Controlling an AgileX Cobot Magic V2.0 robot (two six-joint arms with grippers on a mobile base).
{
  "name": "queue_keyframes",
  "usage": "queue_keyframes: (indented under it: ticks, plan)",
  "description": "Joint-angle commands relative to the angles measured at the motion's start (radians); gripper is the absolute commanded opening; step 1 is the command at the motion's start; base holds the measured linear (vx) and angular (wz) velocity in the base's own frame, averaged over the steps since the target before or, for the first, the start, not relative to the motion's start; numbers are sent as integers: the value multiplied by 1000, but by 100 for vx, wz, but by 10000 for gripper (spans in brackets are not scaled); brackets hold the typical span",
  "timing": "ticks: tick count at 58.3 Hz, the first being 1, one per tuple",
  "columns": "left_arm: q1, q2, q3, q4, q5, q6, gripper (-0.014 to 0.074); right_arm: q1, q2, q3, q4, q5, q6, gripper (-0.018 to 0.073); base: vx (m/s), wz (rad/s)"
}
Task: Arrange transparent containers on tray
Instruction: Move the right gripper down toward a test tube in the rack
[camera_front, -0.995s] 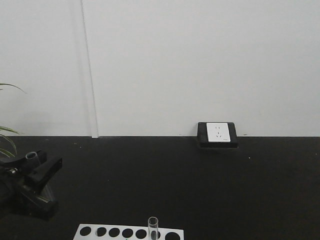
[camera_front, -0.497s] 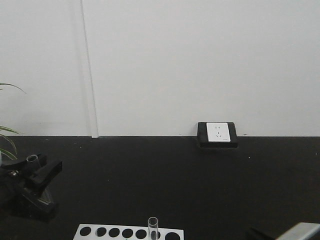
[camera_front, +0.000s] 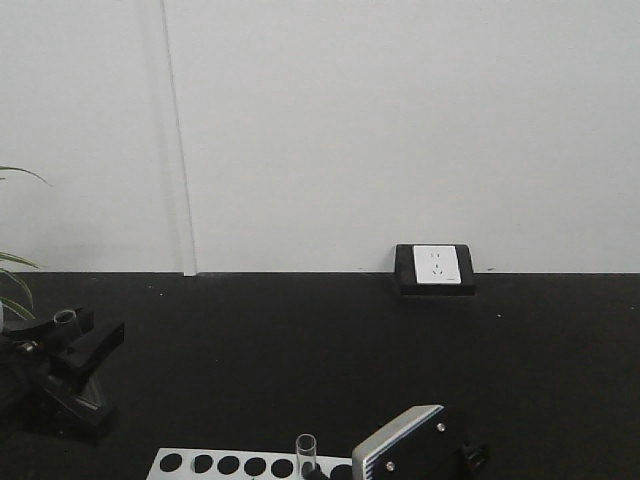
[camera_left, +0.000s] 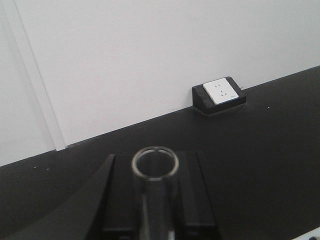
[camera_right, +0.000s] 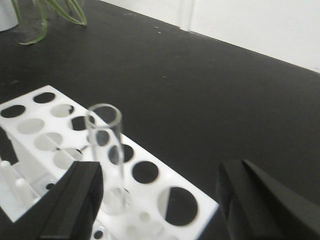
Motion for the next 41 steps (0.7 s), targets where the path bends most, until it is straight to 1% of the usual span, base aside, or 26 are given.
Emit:
queue_keyframes:
  ticks: [1,5,10,20,24,32,41]
  plan:
    - [-6,-20,-35,-21,-78,-5,93,2,-10,-47,-114,-73,59,547,0,0]
    - [-6,-20,-35,-21,-78,-5,93,2,1,-47,-179,-80,105,547,0,0]
    - [-6,-20,-35,-21,-78,-5,93,2,20,-47,-206,-90,127,547,0,0]
    - [-6,-20,-35,-21,-78,-5,93,2,83,-53,-202,-164,145,547,0,0]
    - [-6,-20,-35,-21,-78,-5,93,2,112,-79,-202,-170,161,547,0,0]
    - [-6,-20,-35,-21,-78,-5,93,-3,170,-151,-199,-173,161,547,0,0]
    - [-6,-20,-35,-21,-78,-5,93,-14,211,-188,-150,-183,166,547,0,0]
